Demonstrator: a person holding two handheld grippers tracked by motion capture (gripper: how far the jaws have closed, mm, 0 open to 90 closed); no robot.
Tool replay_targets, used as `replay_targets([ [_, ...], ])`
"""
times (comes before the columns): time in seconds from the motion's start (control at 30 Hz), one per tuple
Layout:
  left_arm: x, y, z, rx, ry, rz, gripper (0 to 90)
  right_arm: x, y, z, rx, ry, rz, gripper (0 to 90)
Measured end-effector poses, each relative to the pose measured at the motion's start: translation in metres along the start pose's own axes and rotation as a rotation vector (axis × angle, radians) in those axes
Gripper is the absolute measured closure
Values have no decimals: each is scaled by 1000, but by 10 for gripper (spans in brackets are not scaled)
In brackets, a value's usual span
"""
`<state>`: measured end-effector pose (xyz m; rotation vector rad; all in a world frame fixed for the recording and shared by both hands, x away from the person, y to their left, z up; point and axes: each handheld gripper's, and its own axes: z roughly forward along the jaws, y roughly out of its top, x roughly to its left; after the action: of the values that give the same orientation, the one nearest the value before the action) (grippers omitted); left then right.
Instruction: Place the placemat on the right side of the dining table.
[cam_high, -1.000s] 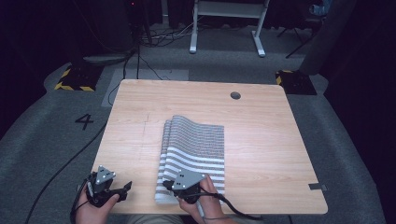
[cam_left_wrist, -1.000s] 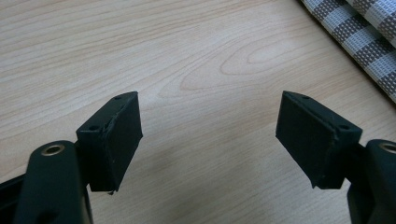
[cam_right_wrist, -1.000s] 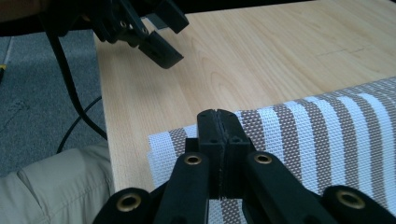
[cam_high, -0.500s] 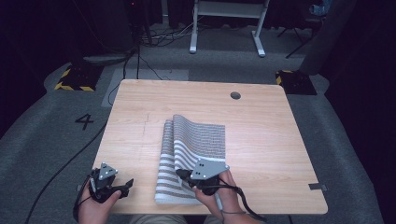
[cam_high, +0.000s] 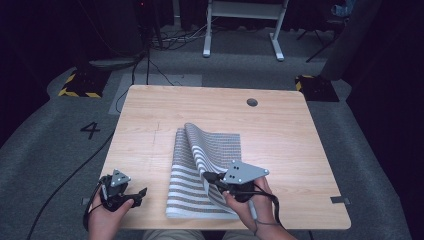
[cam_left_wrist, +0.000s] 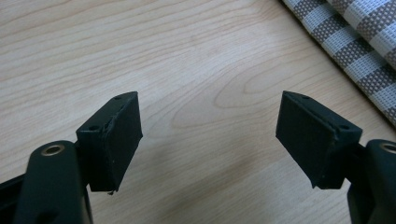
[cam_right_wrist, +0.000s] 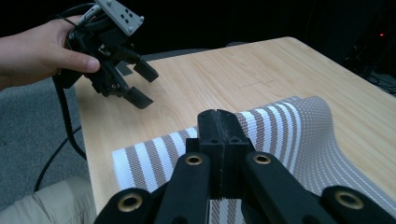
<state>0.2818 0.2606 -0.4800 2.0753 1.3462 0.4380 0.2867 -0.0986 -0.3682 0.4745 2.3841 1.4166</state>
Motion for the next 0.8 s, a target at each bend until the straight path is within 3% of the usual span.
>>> replay_targets([
  [0.4,-2,12,4,-13,-22,18,228,-21,4,-28,-37,-72,31,900],
  [0.67,-6,20,10,-1,-31,39,228,-48,3,-55,-72,-158,66,900],
  [0.8,-7,22,12,-6,-35,39,227,-63,10,-70,-98,-194,59,900],
])
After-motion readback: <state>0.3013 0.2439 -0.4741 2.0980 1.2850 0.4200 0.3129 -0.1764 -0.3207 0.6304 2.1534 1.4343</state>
